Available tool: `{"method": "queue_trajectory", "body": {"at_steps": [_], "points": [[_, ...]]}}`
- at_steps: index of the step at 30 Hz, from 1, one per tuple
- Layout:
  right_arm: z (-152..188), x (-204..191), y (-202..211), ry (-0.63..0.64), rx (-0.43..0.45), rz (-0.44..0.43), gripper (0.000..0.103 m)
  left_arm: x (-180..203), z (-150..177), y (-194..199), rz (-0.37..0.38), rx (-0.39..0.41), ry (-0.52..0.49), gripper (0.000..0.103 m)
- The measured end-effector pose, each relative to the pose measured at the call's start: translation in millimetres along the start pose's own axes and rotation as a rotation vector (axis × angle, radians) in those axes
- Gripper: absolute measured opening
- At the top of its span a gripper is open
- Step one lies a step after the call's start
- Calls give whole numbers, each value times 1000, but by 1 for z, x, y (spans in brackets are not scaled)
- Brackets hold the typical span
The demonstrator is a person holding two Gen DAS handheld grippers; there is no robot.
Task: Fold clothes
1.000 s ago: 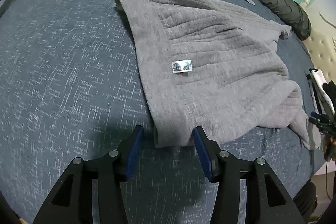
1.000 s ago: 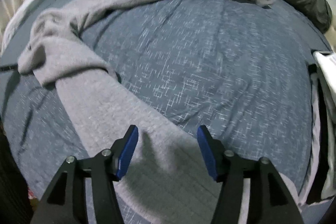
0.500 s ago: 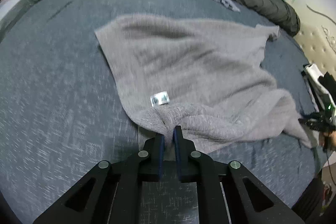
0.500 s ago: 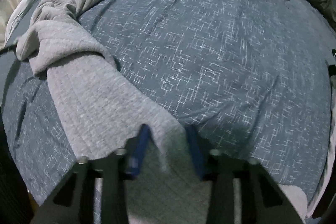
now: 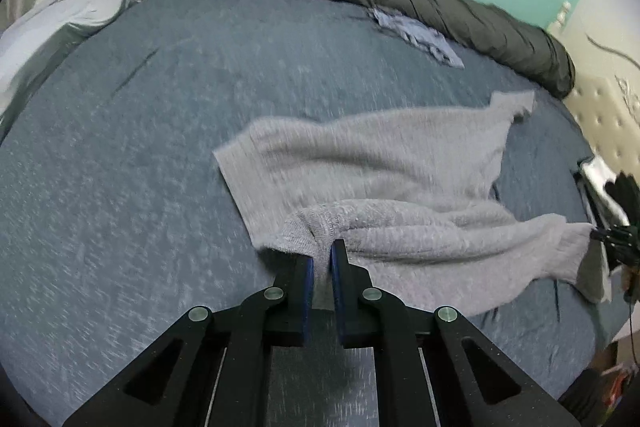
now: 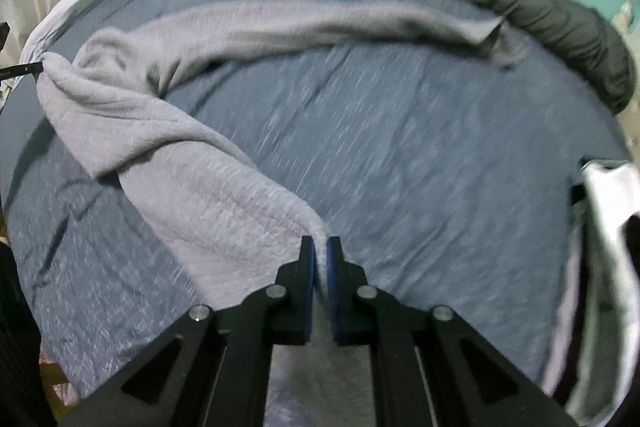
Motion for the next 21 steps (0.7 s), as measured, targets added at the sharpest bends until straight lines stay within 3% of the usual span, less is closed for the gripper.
{"method": "queue_trajectory", "body": {"at_steps": [6,10,13,21], "points": [[-40,30,58,-8,151,125,5,-6,-40,32,-16,79,23,8],[-40,16,85,58,239,198,5,-10,-57,48,-20,105,44,8],[-25,-8,71,101,209,177,5,-17,-58,48,-30,98,69,8],[39,-110,7,197,75,22,5,-27,-43,42,-60,75,98,8]]}}
Point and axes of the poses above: each gripper's, at about its wrist camera, not at the fingertips, and y roughly against the way its jaws point, x to its right, z to its underside, the point moved 2 cm from there along -y, roughly the way its jaws point, and after that the axes turned 12 degrees about z, right-handed, at the moved point
